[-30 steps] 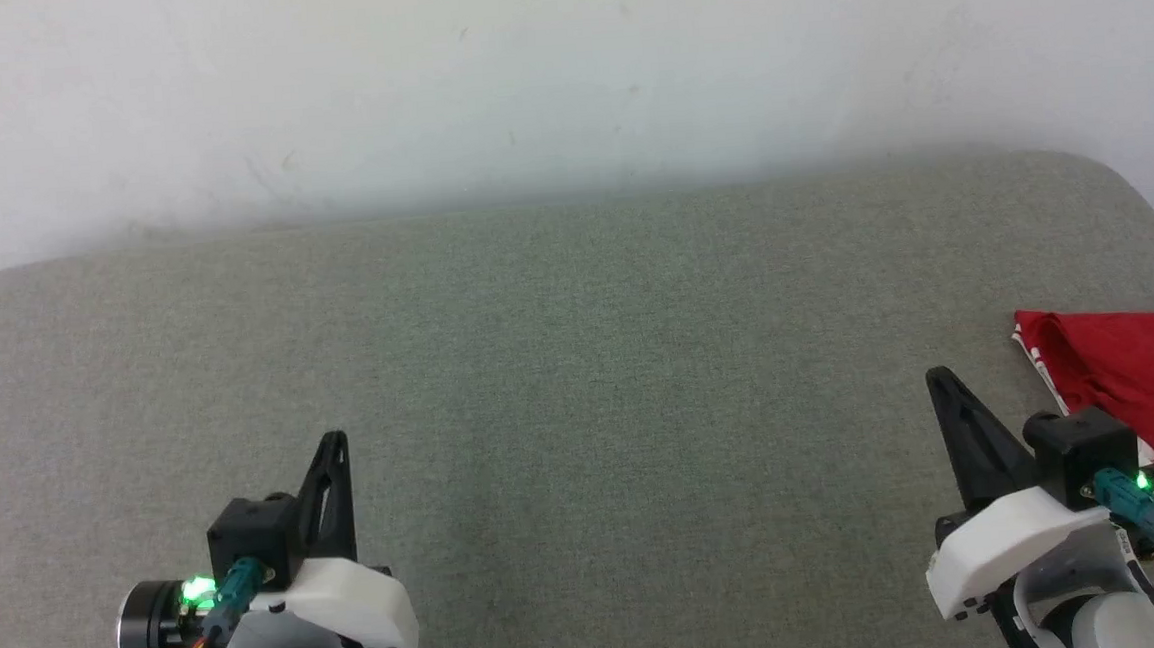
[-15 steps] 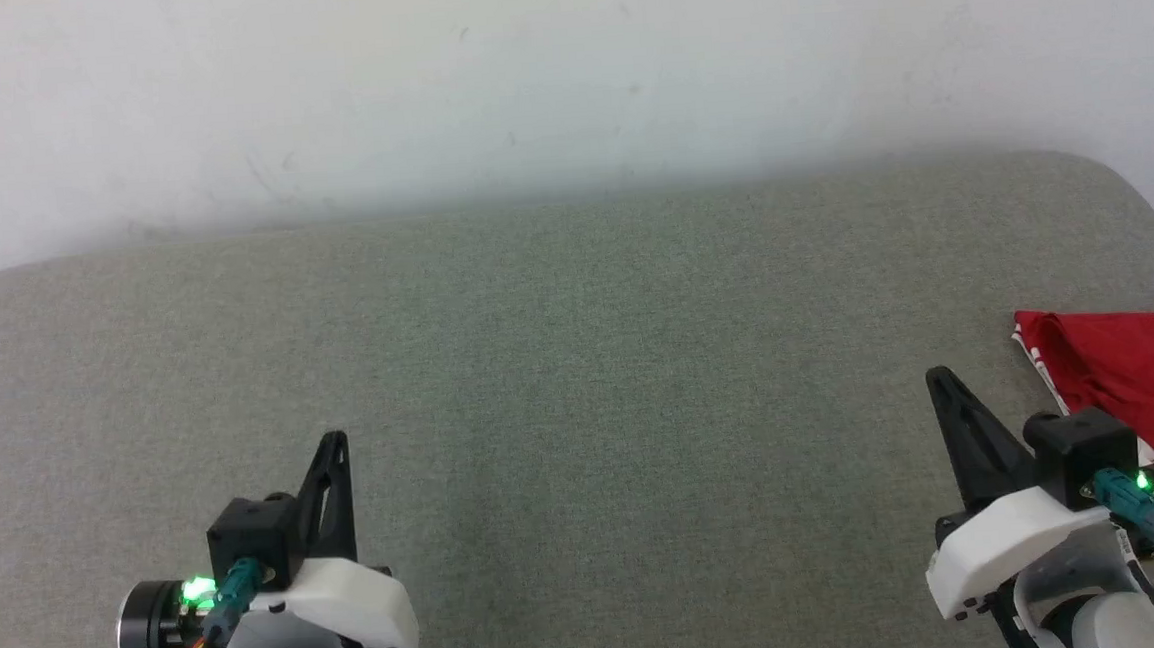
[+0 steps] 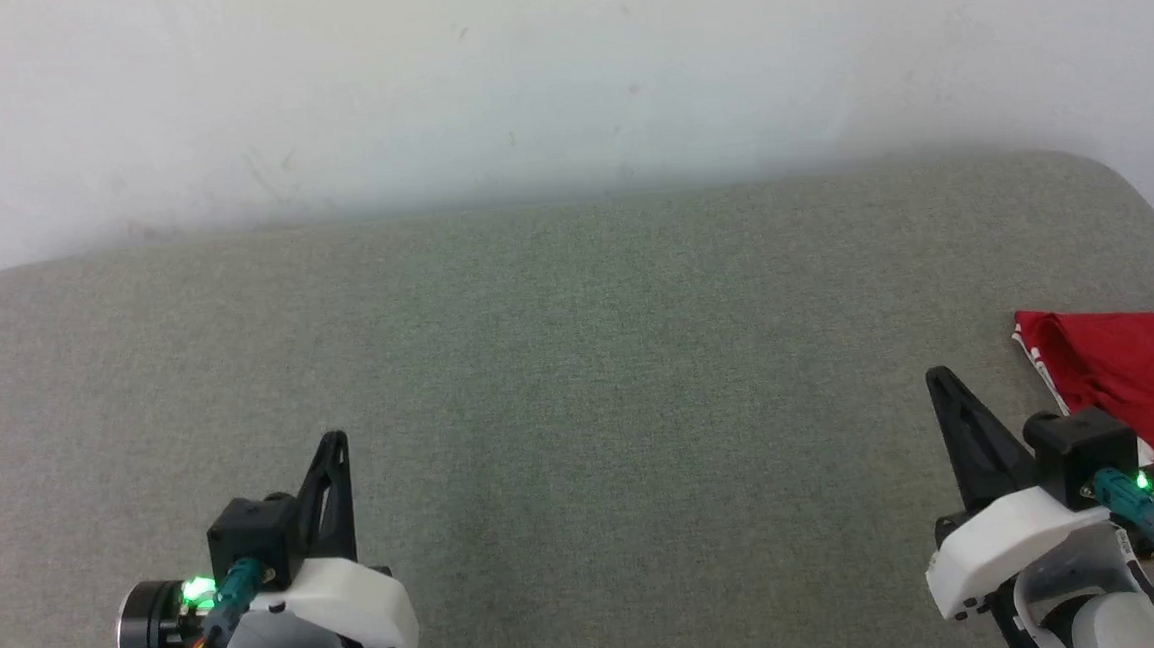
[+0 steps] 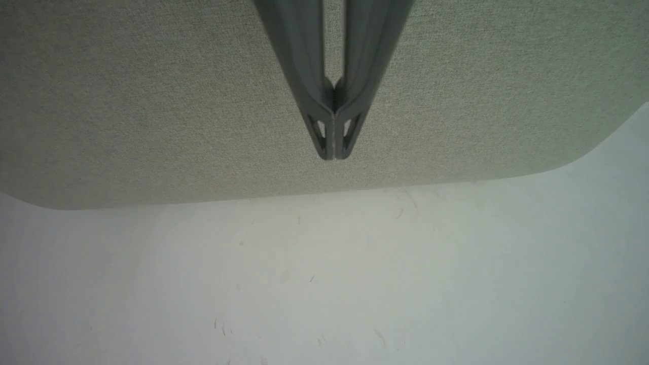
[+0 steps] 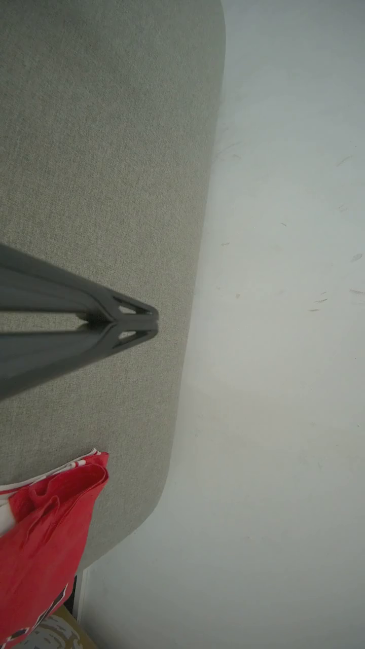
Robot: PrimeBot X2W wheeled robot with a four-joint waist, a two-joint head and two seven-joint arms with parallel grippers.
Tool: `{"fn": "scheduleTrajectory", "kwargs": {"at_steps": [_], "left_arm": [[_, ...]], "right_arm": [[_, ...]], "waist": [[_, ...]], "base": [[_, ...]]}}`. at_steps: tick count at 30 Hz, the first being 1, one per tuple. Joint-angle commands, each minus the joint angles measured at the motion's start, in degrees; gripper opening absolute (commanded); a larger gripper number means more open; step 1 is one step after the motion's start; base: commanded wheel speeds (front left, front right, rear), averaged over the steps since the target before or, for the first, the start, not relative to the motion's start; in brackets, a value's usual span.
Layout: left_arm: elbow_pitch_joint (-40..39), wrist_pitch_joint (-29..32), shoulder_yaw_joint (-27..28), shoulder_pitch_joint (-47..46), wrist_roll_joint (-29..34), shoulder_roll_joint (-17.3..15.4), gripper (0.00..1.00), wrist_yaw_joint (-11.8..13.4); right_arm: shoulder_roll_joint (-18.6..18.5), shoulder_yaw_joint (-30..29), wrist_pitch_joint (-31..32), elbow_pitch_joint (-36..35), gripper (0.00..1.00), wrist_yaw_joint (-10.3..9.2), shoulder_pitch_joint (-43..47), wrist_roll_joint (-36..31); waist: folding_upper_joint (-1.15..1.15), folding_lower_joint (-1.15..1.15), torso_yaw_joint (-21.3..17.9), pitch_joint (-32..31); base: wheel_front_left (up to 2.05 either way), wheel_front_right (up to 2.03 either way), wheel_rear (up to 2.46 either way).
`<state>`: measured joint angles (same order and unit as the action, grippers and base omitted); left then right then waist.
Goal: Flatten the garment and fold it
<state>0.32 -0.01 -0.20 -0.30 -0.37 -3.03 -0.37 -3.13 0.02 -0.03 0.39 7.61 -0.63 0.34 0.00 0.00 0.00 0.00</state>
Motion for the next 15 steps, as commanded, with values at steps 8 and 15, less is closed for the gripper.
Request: {"fn": "scheduleTrajectory", "kwargs": {"at_steps": [8,15], "left_arm": [[-0.32,0.01,0.2,0.3,0.37,0.15,0.0,0.37],[-0.32,0.01,0.2,0.3,0.37,0.15,0.0,0.37]], "right_arm": [[0.25,-0.02,0.03,-0.39,0.0,-0.12,0.63,-0.34],[0.25,-0.02,0.03,-0.39,0.0,-0.12,0.63,-0.34]], "waist": [[0.0,0.0,0.0,0.0],[0.0,0.0,0.0,0.0]], "base": [[0.0,0.0,0.0],[0.0,0.0,0.0]]}}
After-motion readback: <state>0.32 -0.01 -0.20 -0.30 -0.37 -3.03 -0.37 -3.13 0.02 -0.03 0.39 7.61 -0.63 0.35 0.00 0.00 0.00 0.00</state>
